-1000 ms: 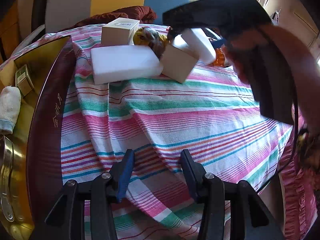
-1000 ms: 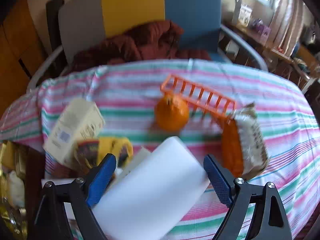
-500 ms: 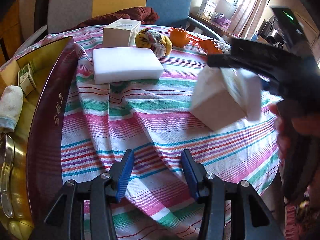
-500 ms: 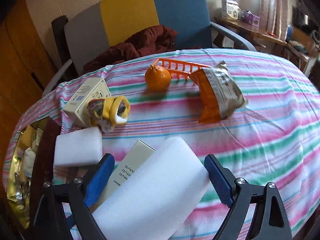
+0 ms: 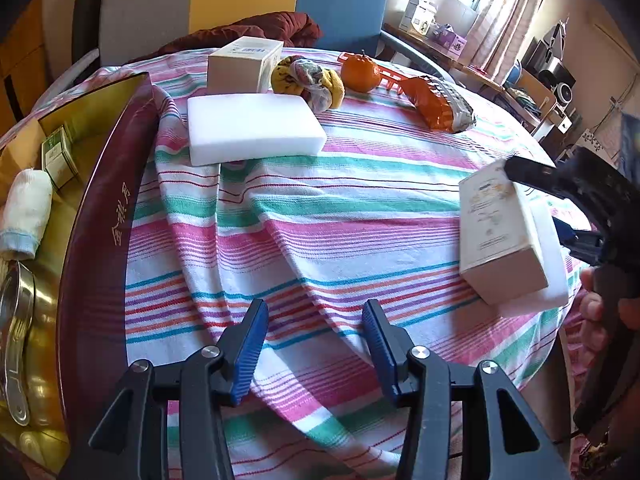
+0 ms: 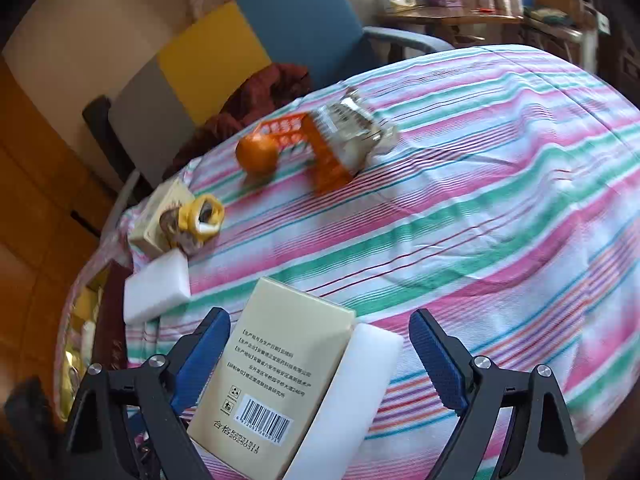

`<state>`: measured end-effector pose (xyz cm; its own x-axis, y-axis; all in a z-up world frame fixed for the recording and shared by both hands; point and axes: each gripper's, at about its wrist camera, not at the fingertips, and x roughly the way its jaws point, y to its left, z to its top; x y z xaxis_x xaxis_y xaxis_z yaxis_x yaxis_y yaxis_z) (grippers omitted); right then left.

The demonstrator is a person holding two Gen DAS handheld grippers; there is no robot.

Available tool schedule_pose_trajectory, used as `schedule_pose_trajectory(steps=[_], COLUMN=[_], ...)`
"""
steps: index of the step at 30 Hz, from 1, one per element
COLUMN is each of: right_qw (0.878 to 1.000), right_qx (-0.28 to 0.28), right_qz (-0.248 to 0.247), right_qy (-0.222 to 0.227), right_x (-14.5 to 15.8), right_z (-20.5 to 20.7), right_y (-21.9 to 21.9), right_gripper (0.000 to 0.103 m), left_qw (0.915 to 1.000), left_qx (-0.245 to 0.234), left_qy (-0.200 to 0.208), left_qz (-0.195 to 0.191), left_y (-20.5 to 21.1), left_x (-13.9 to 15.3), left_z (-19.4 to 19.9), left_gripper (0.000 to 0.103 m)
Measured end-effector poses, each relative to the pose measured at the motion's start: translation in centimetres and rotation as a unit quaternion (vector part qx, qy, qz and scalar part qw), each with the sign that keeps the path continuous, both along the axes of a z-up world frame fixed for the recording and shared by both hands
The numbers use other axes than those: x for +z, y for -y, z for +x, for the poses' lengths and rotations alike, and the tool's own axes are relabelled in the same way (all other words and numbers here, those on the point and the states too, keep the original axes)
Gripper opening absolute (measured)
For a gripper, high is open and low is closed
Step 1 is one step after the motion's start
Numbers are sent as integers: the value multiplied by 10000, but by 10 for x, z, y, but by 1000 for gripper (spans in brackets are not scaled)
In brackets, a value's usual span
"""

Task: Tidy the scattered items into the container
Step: 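Grasp the white eraser with the right tool while the left tool grasps the white box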

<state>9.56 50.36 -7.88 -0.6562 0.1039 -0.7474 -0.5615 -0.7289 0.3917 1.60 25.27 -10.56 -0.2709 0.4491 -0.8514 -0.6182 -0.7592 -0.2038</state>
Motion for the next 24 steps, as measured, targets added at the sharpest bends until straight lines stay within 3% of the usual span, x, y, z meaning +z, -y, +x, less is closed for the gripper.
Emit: schedule_pose_trajectory(steps=[10,14,19,24], right_qw=[9995,9987,9921,9943], right_qx=[-239,356,1119,606], right_qz=[-213,-373,-326,-47], right_qy=[-71,31,-473,-878], right_x=[2,-5,6,27], right_z=[26,0,-26,-10], right_y=[-7,22,63,52], right_gripper=[93,94,94,94], left_qw=[9996,9991,9963,9943], left_qx=[-176,-56,353,516], left_qy=[-54,-238,-502,-546], left_qz=[219,359,606,757], left_y=[-5,6,24,34], left_x=[9,19,34,38], left_z=[11,12,5,3], left_gripper=[49,49,49,49])
